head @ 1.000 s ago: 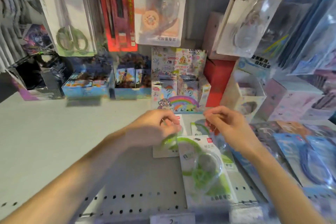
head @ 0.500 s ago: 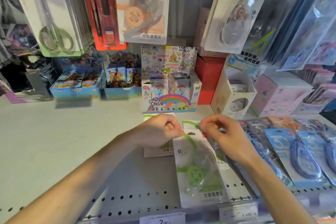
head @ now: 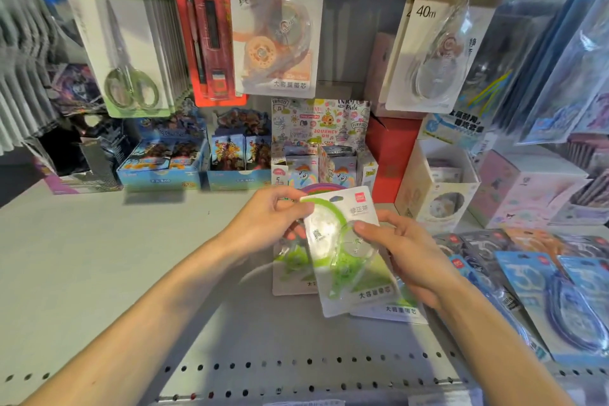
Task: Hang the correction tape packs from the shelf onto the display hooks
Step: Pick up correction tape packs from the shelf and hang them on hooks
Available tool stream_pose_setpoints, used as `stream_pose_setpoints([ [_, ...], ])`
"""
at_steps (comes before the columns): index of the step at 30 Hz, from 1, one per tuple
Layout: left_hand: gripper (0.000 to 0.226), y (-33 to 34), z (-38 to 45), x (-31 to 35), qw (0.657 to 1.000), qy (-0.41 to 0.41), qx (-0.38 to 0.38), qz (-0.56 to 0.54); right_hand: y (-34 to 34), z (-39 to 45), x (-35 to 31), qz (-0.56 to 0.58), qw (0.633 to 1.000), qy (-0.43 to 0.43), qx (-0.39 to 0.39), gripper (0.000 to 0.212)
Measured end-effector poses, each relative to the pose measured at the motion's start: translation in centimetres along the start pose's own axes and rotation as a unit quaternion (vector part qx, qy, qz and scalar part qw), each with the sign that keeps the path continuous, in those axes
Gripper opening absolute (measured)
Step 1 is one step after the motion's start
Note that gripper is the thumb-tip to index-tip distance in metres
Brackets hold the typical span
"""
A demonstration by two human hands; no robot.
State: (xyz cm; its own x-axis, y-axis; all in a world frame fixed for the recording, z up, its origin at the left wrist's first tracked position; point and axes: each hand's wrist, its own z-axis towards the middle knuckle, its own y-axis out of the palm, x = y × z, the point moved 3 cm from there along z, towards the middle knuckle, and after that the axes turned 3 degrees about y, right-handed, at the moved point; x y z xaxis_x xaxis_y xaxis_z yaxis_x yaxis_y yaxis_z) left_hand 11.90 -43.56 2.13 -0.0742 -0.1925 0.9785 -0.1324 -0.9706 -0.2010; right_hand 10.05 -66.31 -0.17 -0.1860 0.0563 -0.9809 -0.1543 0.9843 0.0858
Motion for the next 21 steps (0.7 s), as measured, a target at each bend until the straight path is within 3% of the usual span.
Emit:
stream_pose_setpoints([
  [3,0.029,-0.7,-0.2,-2.0,0.992,0.006,0.025,0.122,-1.4,0.2,-0.5,-0.006,0.998,-0.008,0.065,0.041],
  [6,0.062,0.0,-0.6,-3.6,0.938,0.005,0.008,0.345,-2.1,0.0,-0.4,0.017,0.995,-0.003,0.095,0.024],
  [8,0.085,1.2,-0.7,-4.3,0.907,-0.022,-0.022,0.42,-2.3,0.0,-0.3,0.01,0.995,-0.003,0.098,0.024],
  [10,0.096,1.9,-0.4,-4.8,0.895,-0.026,-0.026,0.444,-2.5,-0.1,-0.1,-0.01,0.995,-0.002,0.102,0.027],
  [15,0.086,2.1,-0.1,-4.6,0.887,-0.005,-0.01,0.461,-3.6,-0.2,0.3,-0.01,0.993,0.005,0.121,0.038],
  [21,0.072,-0.1,-1.7,-2.6,0.913,0.047,0.007,0.405,-4.0,-0.2,0.4,0.009,0.991,-0.005,0.134,0.038],
])
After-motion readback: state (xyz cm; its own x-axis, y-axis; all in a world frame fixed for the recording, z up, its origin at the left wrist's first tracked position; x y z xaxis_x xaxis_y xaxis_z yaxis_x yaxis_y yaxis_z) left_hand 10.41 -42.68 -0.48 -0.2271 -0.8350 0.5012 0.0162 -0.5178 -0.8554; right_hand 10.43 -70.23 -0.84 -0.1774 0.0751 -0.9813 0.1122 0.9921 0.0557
